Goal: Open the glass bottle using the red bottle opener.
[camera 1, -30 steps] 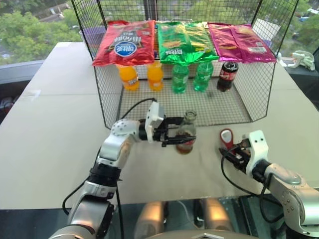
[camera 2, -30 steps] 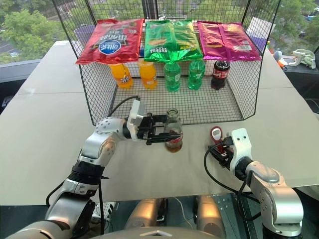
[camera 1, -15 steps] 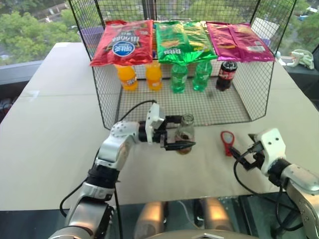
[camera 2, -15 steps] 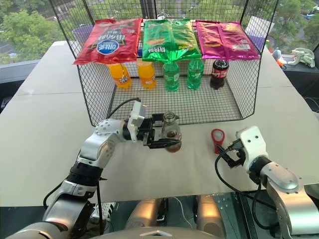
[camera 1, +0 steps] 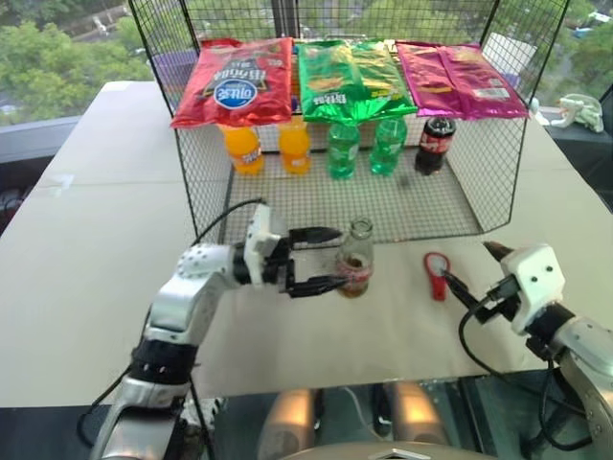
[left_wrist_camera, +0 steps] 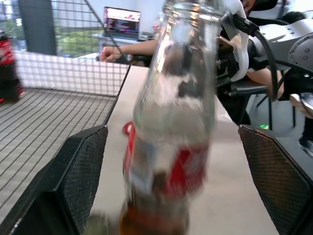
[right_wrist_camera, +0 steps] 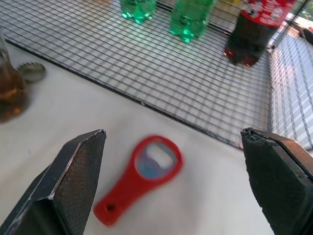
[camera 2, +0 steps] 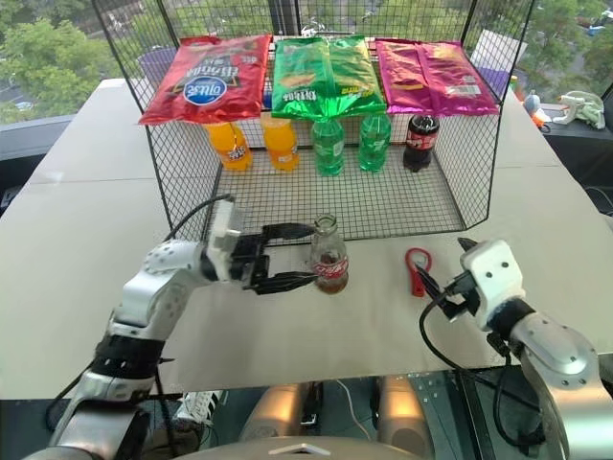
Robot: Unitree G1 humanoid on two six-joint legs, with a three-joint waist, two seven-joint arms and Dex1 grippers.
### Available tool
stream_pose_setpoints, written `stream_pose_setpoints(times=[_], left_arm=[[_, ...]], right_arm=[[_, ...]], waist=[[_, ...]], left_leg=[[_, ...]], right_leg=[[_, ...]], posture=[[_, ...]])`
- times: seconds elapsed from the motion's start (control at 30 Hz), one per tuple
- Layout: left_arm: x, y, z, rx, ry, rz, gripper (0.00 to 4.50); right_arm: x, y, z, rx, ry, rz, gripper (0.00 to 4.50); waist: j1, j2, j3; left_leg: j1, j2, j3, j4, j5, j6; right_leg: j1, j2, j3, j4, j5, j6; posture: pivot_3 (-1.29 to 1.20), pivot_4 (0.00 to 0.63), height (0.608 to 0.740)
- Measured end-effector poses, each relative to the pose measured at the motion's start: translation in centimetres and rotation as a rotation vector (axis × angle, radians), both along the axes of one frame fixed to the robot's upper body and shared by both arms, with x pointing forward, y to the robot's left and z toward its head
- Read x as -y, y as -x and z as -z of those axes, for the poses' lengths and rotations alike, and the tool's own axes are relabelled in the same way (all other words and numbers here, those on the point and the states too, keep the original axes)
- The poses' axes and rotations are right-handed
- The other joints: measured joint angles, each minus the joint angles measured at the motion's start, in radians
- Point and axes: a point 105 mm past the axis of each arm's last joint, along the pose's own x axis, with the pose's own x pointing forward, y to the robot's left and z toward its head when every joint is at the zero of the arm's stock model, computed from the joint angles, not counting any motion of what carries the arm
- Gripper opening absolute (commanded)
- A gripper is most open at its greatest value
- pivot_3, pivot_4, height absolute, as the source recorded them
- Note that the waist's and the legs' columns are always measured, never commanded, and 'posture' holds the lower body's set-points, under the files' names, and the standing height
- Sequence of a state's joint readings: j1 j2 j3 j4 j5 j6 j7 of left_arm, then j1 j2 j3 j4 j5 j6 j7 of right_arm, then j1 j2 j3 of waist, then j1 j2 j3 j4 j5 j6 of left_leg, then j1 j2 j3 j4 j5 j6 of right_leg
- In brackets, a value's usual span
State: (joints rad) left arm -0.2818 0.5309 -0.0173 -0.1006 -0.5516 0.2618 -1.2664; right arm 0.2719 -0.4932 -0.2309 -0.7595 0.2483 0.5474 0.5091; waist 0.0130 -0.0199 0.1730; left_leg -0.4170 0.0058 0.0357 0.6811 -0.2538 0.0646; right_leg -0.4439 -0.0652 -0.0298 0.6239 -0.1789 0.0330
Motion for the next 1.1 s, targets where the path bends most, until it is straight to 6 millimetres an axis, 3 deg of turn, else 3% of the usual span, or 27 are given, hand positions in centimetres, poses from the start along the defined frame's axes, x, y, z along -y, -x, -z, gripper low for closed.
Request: stream_pose_setpoints(times=[0.2, 0.4, 0.63, 0.93, 1.1], left_arm=[[-3.5, 2.0, 2.0, -0.069, 0.012, -0.180, 4.43], [-7.6, 2.4, 5.5, -0.132, -0.015, -0.595, 4.43], [-13.0, 3.3, 6.7, -0.158, 0.021, -0.976, 4.43], [-14.8, 4.3, 6.5, -0.161, 0.050, -1.028, 4.43], [-14.7, 4.6, 5.7, -0.129, 0.073, -0.975, 4.43]], right_arm=[[2.8, 1.5, 2.0, -0.028, 0.019, 0.061, 4.50], [5.9, 2.2, 3.1, -0.008, 0.030, 0.116, 4.50], [7.3, 1.9, 3.3, 0.038, 0.021, 0.138, 4.50], [7.7, 2.3, 3.1, 0.067, 0.013, 0.120, 4.50], [8.6, 3.3, 2.2, 0.119, -0.024, 0.150, 4.50]], waist=[[0.001, 0.001, 0.001], [0.001, 0.002, 0.002], [0.000, 0.003, 0.002], [0.001, 0.003, 0.002], [0.001, 0.003, 0.002]], left_leg=[[0.000, 0.000, 0.001, 0.000, -0.001, -0.001], [0.001, 0.001, 0.000, 0.000, -0.003, -0.005], [0.001, 0.001, 0.001, -0.002, -0.004, -0.006], [0.001, 0.001, 0.003, -0.003, -0.004, -0.007], [0.001, 0.002, 0.003, -0.003, -0.004, -0.007]], right_leg=[[0.000, -0.006, 0.000, -0.001, 0.000, 0.000], [-0.001, -0.009, 0.001, -0.001, 0.000, 0.000], [-0.003, -0.009, -0.001, -0.001, 0.000, 0.000], [-0.004, -0.009, -0.004, -0.001, 0.000, 0.000], [-0.004, -0.009, -0.003, -0.001, 0.000, 0.000]], posture=[[0.00, 0.150, 0.740], [0.00, 0.150, 0.740], [0.00, 0.150, 0.740], [0.00, 0.150, 0.740], [0.00, 0.150, 0.740]])
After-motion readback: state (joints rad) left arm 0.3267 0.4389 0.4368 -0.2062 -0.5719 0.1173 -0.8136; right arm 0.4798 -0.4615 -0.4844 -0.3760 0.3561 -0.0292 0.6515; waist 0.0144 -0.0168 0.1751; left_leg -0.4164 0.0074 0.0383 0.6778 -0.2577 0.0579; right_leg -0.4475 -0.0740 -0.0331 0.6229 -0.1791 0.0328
